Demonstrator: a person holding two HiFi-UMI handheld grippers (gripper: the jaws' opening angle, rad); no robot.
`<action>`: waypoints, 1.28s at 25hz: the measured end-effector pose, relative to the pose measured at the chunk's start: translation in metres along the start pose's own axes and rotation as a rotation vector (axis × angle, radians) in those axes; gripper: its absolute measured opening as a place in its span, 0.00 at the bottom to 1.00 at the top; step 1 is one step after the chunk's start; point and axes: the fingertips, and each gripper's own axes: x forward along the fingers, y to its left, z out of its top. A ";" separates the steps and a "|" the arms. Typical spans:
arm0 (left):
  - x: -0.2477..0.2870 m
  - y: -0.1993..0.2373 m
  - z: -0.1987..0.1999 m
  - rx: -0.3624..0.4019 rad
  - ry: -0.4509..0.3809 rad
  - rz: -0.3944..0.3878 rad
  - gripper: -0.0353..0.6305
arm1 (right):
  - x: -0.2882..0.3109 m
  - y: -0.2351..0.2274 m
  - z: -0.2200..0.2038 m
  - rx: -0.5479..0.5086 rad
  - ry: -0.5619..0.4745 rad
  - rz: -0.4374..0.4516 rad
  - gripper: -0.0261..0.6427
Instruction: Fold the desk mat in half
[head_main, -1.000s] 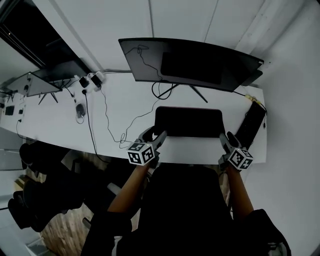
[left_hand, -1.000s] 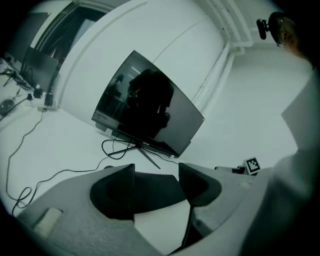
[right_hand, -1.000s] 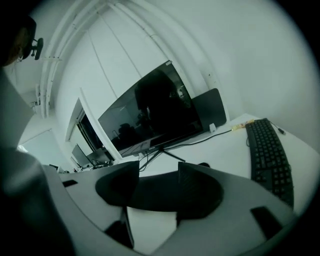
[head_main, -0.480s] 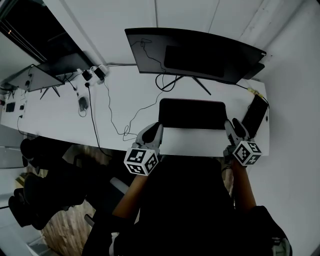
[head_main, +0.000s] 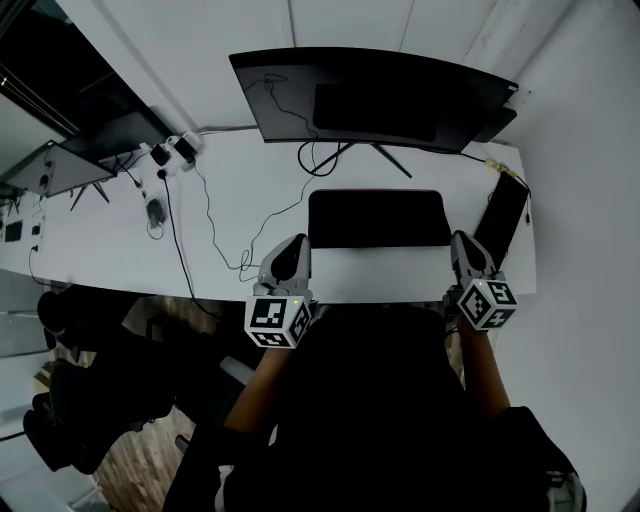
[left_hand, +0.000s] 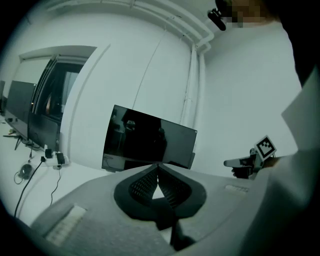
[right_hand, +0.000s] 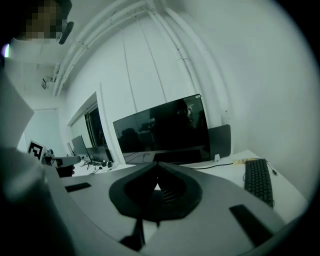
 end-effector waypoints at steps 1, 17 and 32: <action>0.002 -0.001 0.000 0.006 0.000 -0.004 0.09 | 0.000 0.001 0.000 -0.019 0.005 -0.002 0.04; 0.005 0.000 -0.010 -0.016 0.027 -0.026 0.09 | -0.007 0.013 0.018 -0.126 -0.059 -0.029 0.04; 0.002 0.007 -0.016 -0.039 0.029 -0.022 0.09 | -0.004 0.014 0.014 -0.167 -0.071 -0.004 0.04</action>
